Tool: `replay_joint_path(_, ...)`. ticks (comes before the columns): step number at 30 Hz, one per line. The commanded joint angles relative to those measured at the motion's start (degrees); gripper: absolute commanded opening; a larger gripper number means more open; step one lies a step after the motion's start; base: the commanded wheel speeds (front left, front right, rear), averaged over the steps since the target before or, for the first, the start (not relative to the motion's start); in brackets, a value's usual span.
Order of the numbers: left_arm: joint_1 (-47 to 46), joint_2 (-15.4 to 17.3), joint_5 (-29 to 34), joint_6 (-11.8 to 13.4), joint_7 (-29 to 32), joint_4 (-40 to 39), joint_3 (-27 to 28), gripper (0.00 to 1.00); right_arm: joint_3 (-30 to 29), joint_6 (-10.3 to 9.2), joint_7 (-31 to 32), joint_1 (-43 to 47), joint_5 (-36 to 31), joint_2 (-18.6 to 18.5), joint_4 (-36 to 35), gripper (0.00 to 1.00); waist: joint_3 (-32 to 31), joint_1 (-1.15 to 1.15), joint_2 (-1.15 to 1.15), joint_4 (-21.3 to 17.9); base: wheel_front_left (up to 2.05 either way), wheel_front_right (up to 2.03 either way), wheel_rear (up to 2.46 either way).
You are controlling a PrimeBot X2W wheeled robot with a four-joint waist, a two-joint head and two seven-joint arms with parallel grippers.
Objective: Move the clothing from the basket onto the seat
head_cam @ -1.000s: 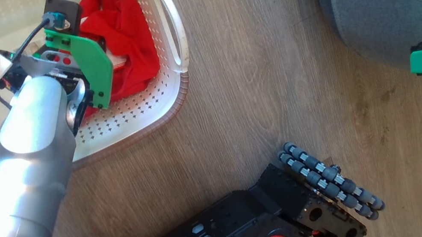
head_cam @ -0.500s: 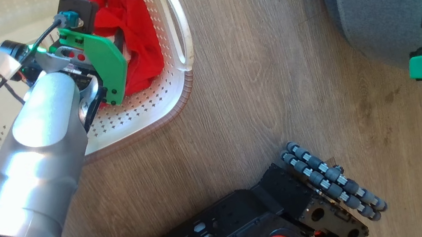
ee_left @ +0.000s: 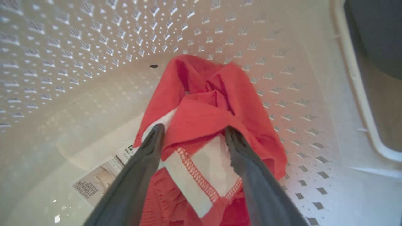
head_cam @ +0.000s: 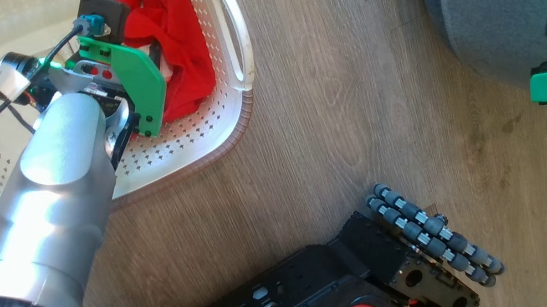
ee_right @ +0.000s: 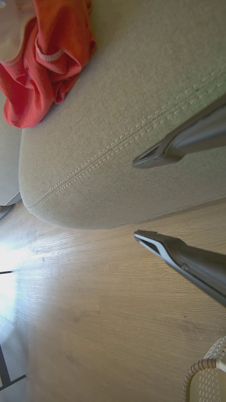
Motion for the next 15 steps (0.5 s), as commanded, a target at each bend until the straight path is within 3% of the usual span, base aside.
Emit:
replay_joint_path(1, -0.1, -0.4, -0.6, -0.1, -0.9, -0.3, 0.3, 1.00, 0.4, 0.40, -0.3, 3.4, -0.3, -0.4, -1.8, 1.00, 0.0, 0.00, 0.00, 0.1, 0.00, 0.00, 0.00)
replay_joint_path(8, -0.7, -0.9, -0.9, -0.2, -2.0, 1.0, -0.6, 1.00, 0.3, 0.40, -0.3, 3.6, -0.7, -0.4, -2.1, 1.00, 0.0, 0.00, 0.00, 0.3, 0.00, 0.00, 0.00)
replay_joint_path(11, -0.9, -1.2, -1.2, -0.3, -2.6, 1.6, -1.0, 0.83, 0.3, 0.40, -0.3, 3.7, -1.0, -0.4, -2.3, 1.00, 0.0, 0.00, 0.00, 0.6, 0.00, 0.00, 0.00)
replay_joint_path(13, -1.0, -1.3, -1.3, -0.3, -3.0, 1.9, -1.3, 0.55, 0.3, 0.40, -0.3, 3.9, -1.2, -0.4, -2.6, 1.00, 0.1, 0.00, 0.00, 0.8, 0.00, 0.00, 0.00)
replay_joint_path(15, -1.1, -1.4, -1.5, -0.3, -3.5, 2.2, -1.6, 0.47, 0.3, 0.40, -0.3, 4.1, -1.5, -0.4, -2.8, 1.00, 0.1, 0.00, 0.00, 1.0, 0.00, 0.00, 0.00)
